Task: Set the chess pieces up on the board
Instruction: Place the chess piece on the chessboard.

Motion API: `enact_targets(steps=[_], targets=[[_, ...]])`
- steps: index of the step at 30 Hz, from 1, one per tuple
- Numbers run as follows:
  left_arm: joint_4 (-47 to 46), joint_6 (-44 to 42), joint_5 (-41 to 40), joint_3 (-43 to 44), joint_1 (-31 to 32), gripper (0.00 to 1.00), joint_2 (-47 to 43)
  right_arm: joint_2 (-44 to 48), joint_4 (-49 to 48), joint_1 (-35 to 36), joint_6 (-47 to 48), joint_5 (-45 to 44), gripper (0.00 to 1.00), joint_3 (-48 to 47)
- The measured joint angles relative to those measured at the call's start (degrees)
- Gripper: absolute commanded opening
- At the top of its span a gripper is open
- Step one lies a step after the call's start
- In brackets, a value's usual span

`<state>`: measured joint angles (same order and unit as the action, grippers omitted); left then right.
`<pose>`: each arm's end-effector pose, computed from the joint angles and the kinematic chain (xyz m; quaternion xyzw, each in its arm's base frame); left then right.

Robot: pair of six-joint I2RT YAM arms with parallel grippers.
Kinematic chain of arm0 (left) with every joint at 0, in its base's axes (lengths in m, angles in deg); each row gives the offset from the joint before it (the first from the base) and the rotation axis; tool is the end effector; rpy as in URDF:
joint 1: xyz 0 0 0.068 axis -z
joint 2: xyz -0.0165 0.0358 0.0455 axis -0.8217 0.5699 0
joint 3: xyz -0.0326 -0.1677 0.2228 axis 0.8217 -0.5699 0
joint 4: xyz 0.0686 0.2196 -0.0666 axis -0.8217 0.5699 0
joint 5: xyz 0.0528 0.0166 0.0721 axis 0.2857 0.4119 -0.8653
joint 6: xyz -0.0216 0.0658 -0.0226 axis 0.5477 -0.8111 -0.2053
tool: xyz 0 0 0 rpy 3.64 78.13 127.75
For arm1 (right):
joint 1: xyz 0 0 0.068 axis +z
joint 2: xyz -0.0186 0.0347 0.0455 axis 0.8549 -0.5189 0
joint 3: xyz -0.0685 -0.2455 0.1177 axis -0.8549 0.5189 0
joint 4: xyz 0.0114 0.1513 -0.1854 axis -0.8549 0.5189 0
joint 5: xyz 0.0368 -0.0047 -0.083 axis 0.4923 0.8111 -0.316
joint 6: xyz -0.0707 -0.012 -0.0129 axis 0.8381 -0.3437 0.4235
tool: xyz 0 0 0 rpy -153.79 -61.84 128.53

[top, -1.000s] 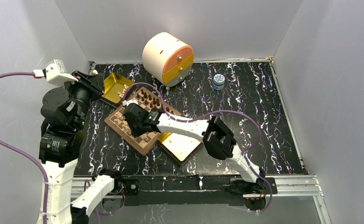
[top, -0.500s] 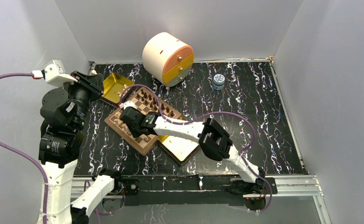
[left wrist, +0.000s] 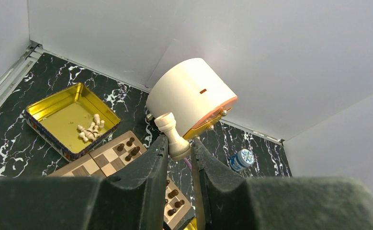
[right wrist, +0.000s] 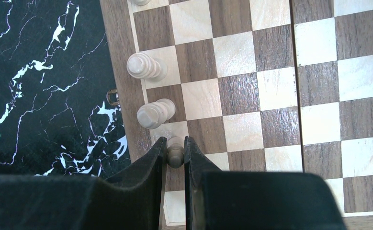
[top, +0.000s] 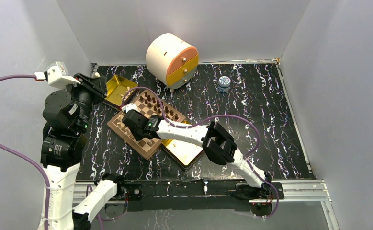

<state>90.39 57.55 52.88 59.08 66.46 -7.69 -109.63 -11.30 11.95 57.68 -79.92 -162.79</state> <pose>0.1156 -0.0090 0.5038 -0.1850 0.6410 -0.1837 0.7219 0.1941 0.5020 0.2105 -0.3006 0.8617 0.1992 0.3569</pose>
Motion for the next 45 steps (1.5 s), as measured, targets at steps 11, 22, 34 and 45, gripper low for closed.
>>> enact_targets(steps=[11,22,34,45], targets=[[-0.4,0.0,0.0,-0.7,0.0,0.0,0.1,-0.2,-0.5,0.3,0.0,0.0,0.22,-0.2],[-1.0,-0.4,0.0,-0.9,0.0,0.0,0.2,-0.4,-0.6,0.3,-0.1,0.1,0.37,-0.2],[-1.4,-0.8,1.2,-3.4,0.0,0.0,0.0,-1.2,0.2,0.3,-1.5,1.7,0.53,-2.4],[-2.8,-1.2,4.7,-5.7,0.5,0.0,0.0,0.8,2.0,0.2,-2.2,2.0,0.7,-2.2]])
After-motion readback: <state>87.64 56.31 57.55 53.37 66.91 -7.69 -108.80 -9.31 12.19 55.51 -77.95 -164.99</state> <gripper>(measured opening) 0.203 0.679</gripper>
